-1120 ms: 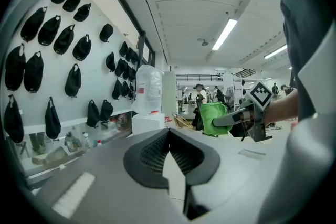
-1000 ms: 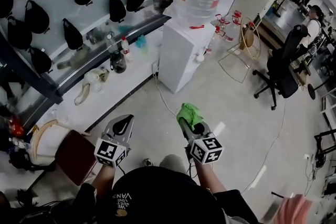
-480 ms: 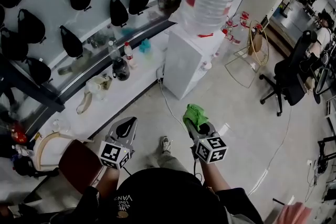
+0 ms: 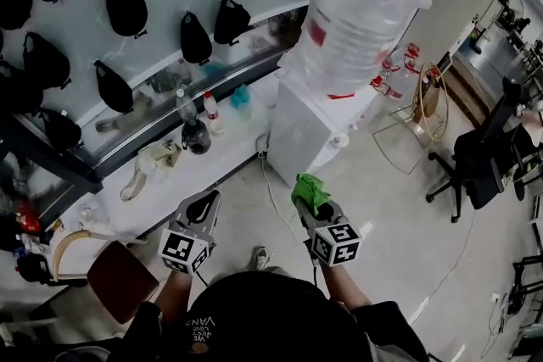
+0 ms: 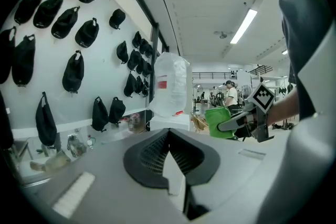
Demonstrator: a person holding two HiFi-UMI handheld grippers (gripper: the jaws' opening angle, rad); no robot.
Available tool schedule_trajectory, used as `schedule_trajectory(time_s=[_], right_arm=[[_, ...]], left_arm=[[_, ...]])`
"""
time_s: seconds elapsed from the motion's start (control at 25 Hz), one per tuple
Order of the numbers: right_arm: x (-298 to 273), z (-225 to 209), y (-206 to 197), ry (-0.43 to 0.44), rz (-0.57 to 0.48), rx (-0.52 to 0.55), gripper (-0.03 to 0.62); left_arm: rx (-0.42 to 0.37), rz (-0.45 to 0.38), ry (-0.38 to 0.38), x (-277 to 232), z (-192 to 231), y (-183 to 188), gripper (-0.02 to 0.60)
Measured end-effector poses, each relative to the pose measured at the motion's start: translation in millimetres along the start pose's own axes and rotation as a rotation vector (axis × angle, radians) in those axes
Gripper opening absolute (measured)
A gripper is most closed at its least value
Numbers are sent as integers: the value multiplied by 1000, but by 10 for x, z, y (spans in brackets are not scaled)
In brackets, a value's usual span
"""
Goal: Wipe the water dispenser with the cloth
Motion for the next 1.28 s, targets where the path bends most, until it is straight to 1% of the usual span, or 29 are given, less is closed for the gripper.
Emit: schedule_trajectory(time_s=[0.16,0.28,0.4,0.48,0.64,0.76,0.84,0.92,1.08,1.28], right_arm=[[-267,-225,42,11,19,7,118],[-456,-283,51,6,29,0,118],[-658,-314,58,-18,46,-22,118],[-798,-344,89,-51,49,-24,118],[-1108,-441,189,-148,57,-49,118],[-1312,-361,238,-226,69,-99,118],[-1482,-336,260,-269,69,-123,118],[-1752,-362,252,-302,74,-146,118],[-2296,-377,211,-379,98,-188,118],[-2703,-458,207,-456,109,-198,118]], left_arm=[[9,-9,13,-277,64,25,2],[17,18,2,-409,180,-17,2],[31,37,-15,-581,398,-34,2],[41,48,-40,-733,558,-36,2],[42,98,-137,-1126,860,32,2],[22,156,-230,-1348,1124,124,2],[5,173,-289,-1529,1311,191,2],[-3,183,-331,-1771,1558,239,2],[-24,232,-426,-2278,2057,245,2],[-30,264,-517,-2657,2269,199,2]])
Point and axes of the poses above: the fingertips, and each gripper's own axes: x backward along the fingers, z to its left, y out of its top, the point moved 7 cm from there along x, backward along the fingers, and after that the axes turned 13 degrees about x, right-handed, at the moved point
